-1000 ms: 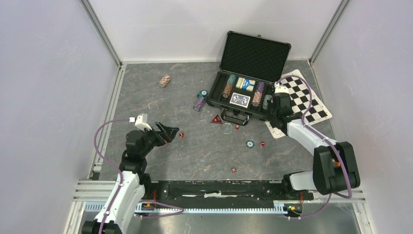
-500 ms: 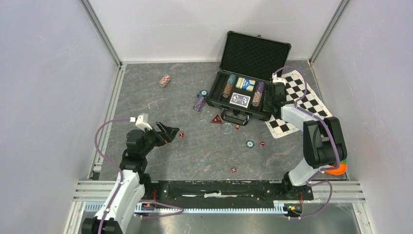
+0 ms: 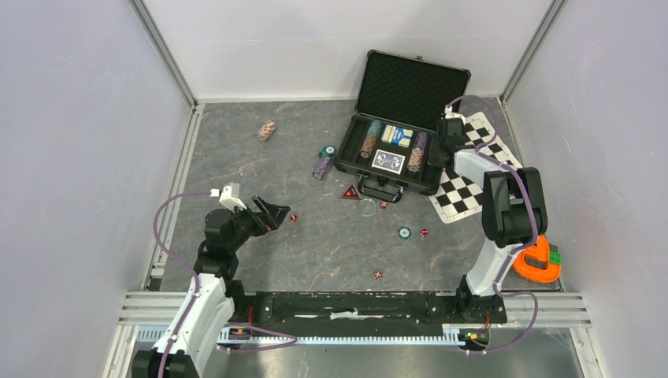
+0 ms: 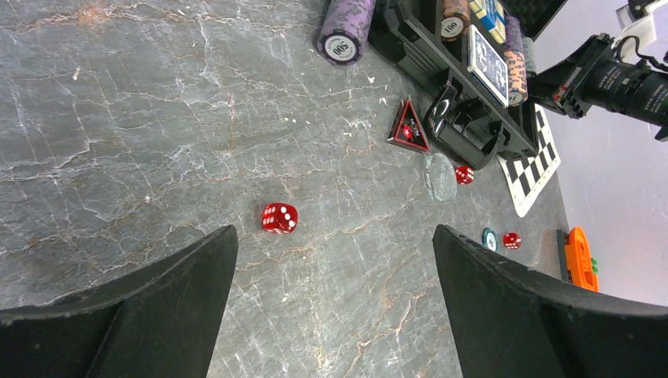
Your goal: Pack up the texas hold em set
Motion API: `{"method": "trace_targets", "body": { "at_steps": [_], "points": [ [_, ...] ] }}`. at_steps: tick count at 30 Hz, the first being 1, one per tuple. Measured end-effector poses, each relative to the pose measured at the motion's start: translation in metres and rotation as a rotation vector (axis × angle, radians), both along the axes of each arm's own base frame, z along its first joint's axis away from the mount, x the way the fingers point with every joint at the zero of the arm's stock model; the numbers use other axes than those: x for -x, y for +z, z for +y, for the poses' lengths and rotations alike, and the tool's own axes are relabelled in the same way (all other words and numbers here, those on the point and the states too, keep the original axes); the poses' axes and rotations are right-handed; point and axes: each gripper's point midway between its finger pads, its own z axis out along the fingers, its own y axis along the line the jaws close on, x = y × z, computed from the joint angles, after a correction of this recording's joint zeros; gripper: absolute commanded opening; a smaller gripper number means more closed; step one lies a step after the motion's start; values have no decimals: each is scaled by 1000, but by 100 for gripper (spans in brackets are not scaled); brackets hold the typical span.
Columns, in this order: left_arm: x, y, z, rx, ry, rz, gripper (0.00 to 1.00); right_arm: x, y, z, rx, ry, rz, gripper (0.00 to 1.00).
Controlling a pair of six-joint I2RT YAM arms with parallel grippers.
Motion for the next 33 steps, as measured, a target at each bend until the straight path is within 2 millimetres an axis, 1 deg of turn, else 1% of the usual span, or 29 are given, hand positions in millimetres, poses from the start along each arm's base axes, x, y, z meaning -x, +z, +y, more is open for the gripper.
{"method": "trace_targets", "body": {
  "at_steps": [8, 10, 12, 16, 18, 19, 21, 23, 24, 25, 29, 32, 33],
  "points": [
    [0, 0, 0, 0, 0, -2, 100, 0, 1, 0, -15, 9, 3, 0],
    [0, 1, 0, 0, 0, -3, 100, 0, 5, 2, -26, 20, -6, 4],
    [0, 1, 0, 0, 0, -5, 100, 5, 13, 6, -46, 41, -26, 10],
    [0, 2, 0, 1, 0, -9, 100, 26, 41, 17, -100, 98, -93, 20],
    [0, 2, 0, 1, 0, -10, 100, 40, 56, 23, -128, 132, -131, 28],
    [0, 2, 0, 1, 0, -10, 100, 51, 62, 27, -140, 154, -151, 31],
    [0, 3, 0, 1, 0, -10, 100, 73, 66, 32, -155, 179, -171, 34],
    [0, 3, 0, 1, 0, -10, 100, 101, 63, 36, -163, 203, -171, 39],
    [0, 3, 0, 1, 0, -10, 100, 112, 61, 37, -165, 210, -165, 43],
    [0, 3, 0, 1, -1, -10, 100, 128, 55, 38, -165, 221, -149, 47],
    [0, 3, 0, 1, -1, -10, 100, 166, 44, 37, -156, 242, -108, 51],
    [0, 3, 0, 2, -1, -10, 100, 189, 42, 35, -157, 248, -105, 53],
    [0, 3, 0, 2, -2, -10, 100, 196, 42, 35, -159, 250, -108, 56]
  ]
}}
